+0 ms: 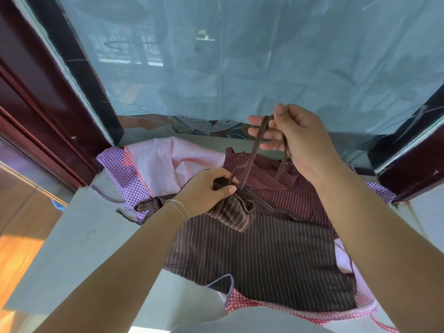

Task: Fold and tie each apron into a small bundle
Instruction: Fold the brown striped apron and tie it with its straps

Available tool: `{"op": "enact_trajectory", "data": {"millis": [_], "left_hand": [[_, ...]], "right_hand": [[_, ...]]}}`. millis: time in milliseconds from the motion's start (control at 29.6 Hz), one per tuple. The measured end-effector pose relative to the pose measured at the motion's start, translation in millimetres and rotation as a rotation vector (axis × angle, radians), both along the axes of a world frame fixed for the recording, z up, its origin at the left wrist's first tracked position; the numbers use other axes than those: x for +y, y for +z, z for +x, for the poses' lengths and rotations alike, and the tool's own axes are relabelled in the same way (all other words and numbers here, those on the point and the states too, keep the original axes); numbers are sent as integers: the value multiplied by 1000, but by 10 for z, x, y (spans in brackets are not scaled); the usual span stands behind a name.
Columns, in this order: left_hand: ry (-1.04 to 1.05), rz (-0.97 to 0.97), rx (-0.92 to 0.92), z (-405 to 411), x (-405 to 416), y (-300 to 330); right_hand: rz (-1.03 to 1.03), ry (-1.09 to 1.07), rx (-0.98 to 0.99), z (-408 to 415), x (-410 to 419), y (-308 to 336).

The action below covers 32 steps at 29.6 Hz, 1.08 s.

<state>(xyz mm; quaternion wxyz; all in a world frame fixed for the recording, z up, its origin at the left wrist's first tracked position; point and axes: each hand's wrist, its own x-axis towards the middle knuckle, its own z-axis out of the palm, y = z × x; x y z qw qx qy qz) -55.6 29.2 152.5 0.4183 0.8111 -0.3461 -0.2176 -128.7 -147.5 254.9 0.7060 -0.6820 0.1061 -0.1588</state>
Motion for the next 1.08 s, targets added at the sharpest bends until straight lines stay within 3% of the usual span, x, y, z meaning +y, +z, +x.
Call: {"op": "enact_trajectory", "data": {"millis": [169, 304, 371, 439, 506, 574, 608, 709, 844, 945, 1080], "left_hand": [[-3, -37, 3, -13, -16, -2], [307, -44, -71, 20, -168, -60], [516, -170, 96, 119, -188, -45], [655, -419, 469, 176, -191, 51], [595, -622, 764, 202, -161, 146], [421, -765, 874, 182, -97, 219], [349, -794, 899, 163, -67, 258], [214, -652, 790, 131, 65, 379], [-151, -266, 548, 21, 82, 366], [-68, -105, 374, -4, 10, 258], [-85, -113, 386, -55, -4, 237]], "right_hand": [[16, 45, -20, -26, -39, 64], [80, 300, 60, -212, 240, 70], [58, 474, 188, -355, 392, -112], [77, 586, 286, -453, 441, -344], [318, 615, 316, -470, 351, -583], [668, 561, 357, -450, 162, -784], [738, 500, 384, -444, 69, -886], [581, 359, 519, -415, -116, -1068], [155, 400, 585, -229, -267, -864], [-129, 491, 505, -142, -281, -539], [-380, 535, 427, -131, -152, -332]]}}
